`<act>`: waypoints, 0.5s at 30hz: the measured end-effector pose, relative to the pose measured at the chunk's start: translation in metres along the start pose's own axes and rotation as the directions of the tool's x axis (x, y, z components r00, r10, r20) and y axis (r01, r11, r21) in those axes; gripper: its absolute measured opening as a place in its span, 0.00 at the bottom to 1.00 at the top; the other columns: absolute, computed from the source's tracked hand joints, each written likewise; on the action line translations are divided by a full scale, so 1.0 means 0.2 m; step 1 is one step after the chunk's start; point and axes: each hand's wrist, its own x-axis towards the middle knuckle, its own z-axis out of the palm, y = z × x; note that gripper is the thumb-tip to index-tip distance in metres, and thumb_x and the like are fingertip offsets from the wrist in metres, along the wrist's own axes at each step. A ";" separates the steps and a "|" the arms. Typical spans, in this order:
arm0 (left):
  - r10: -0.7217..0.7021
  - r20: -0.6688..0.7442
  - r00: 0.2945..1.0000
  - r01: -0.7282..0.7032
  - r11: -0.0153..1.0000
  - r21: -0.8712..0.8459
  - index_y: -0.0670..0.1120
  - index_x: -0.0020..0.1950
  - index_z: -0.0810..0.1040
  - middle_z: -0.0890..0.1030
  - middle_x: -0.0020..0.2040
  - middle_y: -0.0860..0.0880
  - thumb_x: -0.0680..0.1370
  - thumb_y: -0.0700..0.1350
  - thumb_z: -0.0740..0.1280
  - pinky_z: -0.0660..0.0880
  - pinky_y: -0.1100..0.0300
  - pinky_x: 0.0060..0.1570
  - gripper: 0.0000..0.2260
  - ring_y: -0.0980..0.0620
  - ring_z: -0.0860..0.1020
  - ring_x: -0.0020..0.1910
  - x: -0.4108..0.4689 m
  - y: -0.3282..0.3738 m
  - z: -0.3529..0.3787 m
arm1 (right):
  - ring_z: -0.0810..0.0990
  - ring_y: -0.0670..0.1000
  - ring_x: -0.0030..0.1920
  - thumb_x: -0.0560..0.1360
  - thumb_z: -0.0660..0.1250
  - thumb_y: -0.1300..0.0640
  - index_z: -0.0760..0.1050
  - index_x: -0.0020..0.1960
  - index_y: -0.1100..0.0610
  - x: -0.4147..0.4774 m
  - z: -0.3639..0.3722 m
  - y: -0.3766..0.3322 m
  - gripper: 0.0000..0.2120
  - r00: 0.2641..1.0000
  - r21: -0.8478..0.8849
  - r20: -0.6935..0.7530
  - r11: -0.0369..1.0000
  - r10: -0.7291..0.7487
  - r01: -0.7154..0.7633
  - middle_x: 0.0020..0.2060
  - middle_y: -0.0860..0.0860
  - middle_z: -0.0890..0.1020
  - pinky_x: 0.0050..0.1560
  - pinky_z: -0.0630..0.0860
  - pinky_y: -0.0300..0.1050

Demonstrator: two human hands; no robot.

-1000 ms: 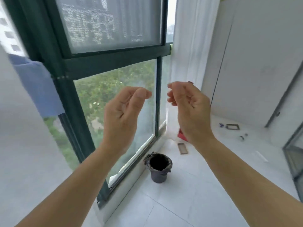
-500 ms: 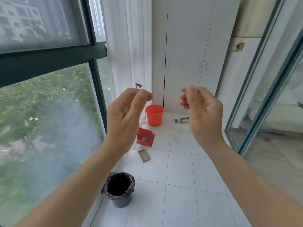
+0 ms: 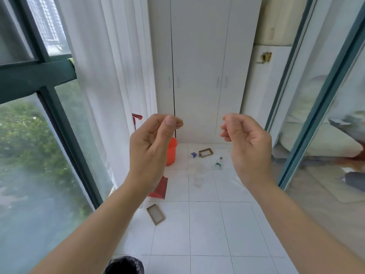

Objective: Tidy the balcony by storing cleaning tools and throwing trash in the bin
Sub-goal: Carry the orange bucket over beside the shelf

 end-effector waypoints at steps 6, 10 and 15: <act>-0.014 0.024 1.000 0.014 1.000 -0.005 0.51 0.43 0.80 0.83 0.40 0.52 0.76 0.53 0.61 0.77 0.55 0.52 0.10 0.45 0.80 0.45 0.33 -0.40 0.35 | 0.79 0.45 0.39 0.79 0.62 0.53 0.79 0.49 0.57 0.41 -0.06 0.43 0.10 1.000 -0.017 -0.011 1.000 0.021 -0.021 0.39 0.54 0.81 0.46 0.77 0.50; -0.004 0.021 1.000 0.003 1.000 0.030 0.52 0.44 0.80 0.83 0.42 0.55 0.77 0.53 0.61 0.77 0.53 0.53 0.10 0.49 0.81 0.46 0.60 -0.66 0.58 | 0.79 0.48 0.39 0.78 0.62 0.52 0.79 0.47 0.54 0.76 -0.12 0.73 0.08 0.999 -0.017 0.005 0.999 0.034 -0.033 0.38 0.52 0.81 0.45 0.77 0.54; -0.031 -0.041 0.999 0.033 0.998 0.058 0.52 0.44 0.80 0.83 0.42 0.55 0.77 0.54 0.60 0.77 0.50 0.57 0.11 0.50 0.82 0.49 0.95 -0.98 0.81 | 0.79 0.48 0.38 0.76 0.62 0.50 0.78 0.44 0.49 1.24 -0.15 1.07 0.07 0.997 -0.004 0.045 0.998 0.060 -0.060 0.36 0.47 0.80 0.46 0.76 0.52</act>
